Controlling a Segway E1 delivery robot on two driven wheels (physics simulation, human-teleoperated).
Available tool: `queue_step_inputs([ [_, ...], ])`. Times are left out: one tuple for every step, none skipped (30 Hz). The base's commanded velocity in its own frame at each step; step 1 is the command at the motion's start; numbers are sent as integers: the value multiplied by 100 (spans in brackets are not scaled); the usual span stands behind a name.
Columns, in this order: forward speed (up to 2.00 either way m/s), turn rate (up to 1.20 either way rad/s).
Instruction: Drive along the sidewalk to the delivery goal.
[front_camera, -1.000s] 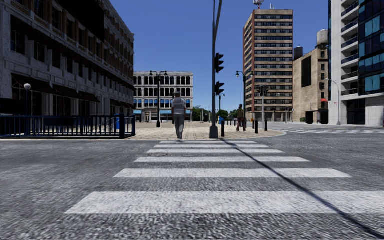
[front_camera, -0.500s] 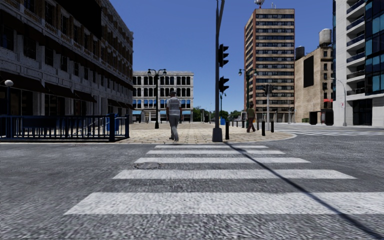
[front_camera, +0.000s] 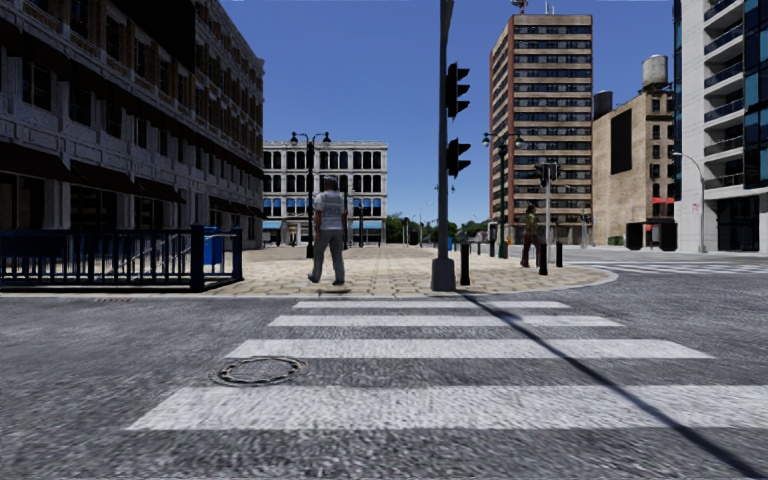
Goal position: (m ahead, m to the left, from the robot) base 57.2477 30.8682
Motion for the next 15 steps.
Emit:
queue_step_inputs([
  [200,0],
  [200,0],
  [200,0],
  [200,0],
  [200,0],
  [200,0],
  [200,0],
  [200,0],
  [200,0],
  [200,0],
  [200,0],
  [200,0],
  [200,0],
  [200,0],
  [200,0],
])
